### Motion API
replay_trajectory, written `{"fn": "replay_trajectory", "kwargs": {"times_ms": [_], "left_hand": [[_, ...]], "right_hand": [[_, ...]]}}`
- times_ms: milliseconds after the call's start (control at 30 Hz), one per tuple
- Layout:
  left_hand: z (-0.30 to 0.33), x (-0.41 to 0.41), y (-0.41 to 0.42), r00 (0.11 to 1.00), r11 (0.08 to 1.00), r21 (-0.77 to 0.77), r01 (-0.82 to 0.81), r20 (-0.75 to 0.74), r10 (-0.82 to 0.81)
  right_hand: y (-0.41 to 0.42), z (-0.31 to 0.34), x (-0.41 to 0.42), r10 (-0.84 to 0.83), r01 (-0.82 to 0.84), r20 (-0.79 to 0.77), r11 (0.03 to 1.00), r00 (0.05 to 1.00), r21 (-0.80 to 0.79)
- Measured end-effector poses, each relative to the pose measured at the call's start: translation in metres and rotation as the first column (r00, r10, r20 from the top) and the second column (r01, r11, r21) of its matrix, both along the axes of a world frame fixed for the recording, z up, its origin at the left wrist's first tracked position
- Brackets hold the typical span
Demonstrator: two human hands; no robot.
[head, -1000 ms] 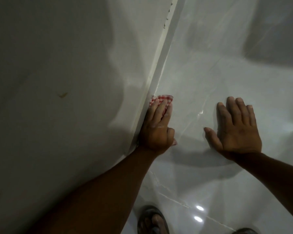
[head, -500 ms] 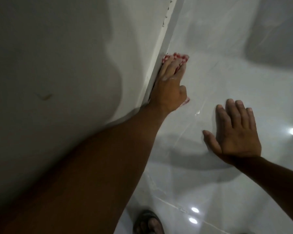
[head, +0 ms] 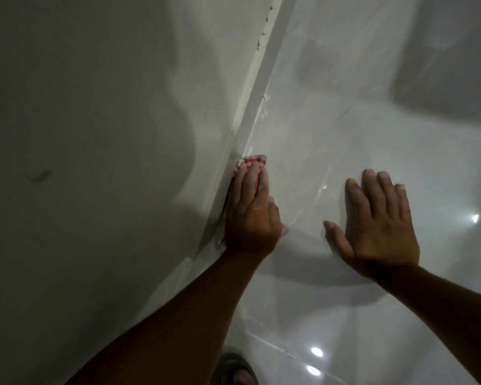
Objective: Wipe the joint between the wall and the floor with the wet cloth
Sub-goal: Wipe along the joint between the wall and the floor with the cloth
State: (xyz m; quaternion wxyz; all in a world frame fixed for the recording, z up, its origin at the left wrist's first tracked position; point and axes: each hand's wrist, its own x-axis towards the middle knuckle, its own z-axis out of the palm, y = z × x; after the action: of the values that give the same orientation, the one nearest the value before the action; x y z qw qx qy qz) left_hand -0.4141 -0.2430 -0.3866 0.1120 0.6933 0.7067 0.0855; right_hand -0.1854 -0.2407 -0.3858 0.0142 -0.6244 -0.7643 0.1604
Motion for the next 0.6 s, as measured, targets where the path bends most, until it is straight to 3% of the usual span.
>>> {"fn": "replay_trajectory", "kwargs": {"times_ms": [100,233,433,533,600], "left_hand": [[0.007,0.012,0.05,0.985,0.997,0.009,-0.08,0.154,0.078],[0.011,0.021,0.103,0.98,0.998,-0.034,-0.06,0.185,0.066],[0.012,0.022,0.168,0.992,0.993,-0.059,0.099,0.09,-0.093],[0.018,0.016,0.161,0.974,0.971,-0.08,0.227,-0.001,-0.228],[0.018,0.01,0.135,0.971,0.969,-0.107,0.222,-0.069,-0.23]], "right_hand": [[0.001,0.001,-0.001,-0.003,0.003,0.002,1.0,1.0,0.006],[0.002,0.001,-0.001,-0.002,0.002,-0.002,1.0,1.0,0.002],[0.0,-0.002,0.001,0.007,-0.007,0.003,1.0,1.0,0.011],[0.0,-0.001,0.0,0.001,-0.001,-0.016,1.0,1.0,0.005],[0.0,0.0,-0.001,0.003,-0.003,-0.012,1.0,1.0,-0.013]]}}
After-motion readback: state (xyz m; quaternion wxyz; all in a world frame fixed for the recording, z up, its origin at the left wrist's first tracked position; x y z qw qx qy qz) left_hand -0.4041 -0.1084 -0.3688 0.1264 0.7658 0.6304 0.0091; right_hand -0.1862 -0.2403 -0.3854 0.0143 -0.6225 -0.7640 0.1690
